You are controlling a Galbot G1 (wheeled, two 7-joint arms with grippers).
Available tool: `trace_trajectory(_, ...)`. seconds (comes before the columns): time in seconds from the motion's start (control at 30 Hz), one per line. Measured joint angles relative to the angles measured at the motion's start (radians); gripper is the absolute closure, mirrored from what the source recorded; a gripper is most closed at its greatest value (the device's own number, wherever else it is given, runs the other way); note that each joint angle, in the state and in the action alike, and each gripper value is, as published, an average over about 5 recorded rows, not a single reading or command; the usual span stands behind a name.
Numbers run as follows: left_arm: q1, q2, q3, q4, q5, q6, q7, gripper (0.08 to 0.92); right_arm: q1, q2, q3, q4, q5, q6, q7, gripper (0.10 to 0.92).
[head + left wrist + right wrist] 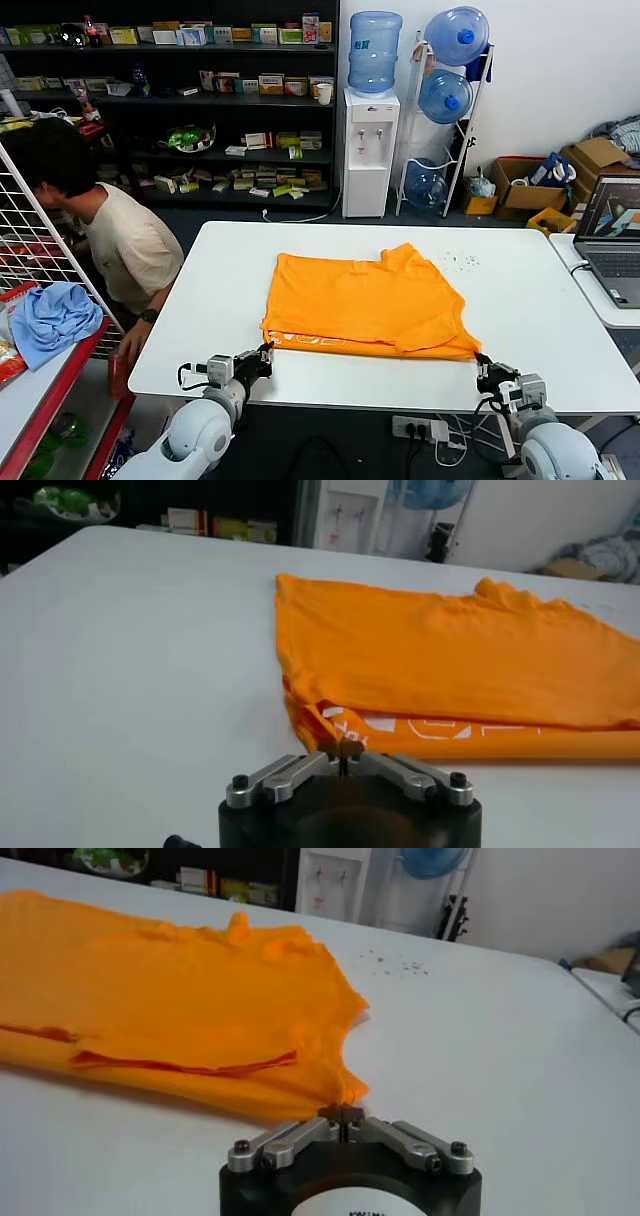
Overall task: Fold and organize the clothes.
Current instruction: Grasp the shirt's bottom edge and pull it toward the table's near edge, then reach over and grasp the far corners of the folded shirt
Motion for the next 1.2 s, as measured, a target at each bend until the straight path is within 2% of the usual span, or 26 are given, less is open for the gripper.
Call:
trace_trajectory(0.3,0.116,0.074,-0.026,-0.133,-0.002,0.038,-0.026,0.896,-0.135,-0.004,0.036,0.113,0.002,-0.022,0.010,0.899)
trace_trajectory(0.4,0.141,0.088,-0.033,-0.167,-0.002,0.058,-0.037,0.853,-0.158,-0.010,0.049,0.138,0.004,-0.034,0.010,0.867)
trace_trajectory(0.9,0.150,0.140,-0.069,-0.262,-0.020,0.153,-0.077,0.426,-0.143,-0.069,0.116,0.188,0.111,-0.072,0.041,0.444)
trace_trajectory(1.13,0.068,0.129,-0.050,-0.229,-0.013,0.130,-0.063,0.227,0.006,-0.087,0.082,0.103,0.190,-0.056,0.027,0.247)
trace_trajectory(1.2,0.023,0.112,-0.038,-0.199,-0.010,0.118,-0.055,0.197,0.070,-0.087,0.058,0.058,0.209,-0.056,0.016,0.220)
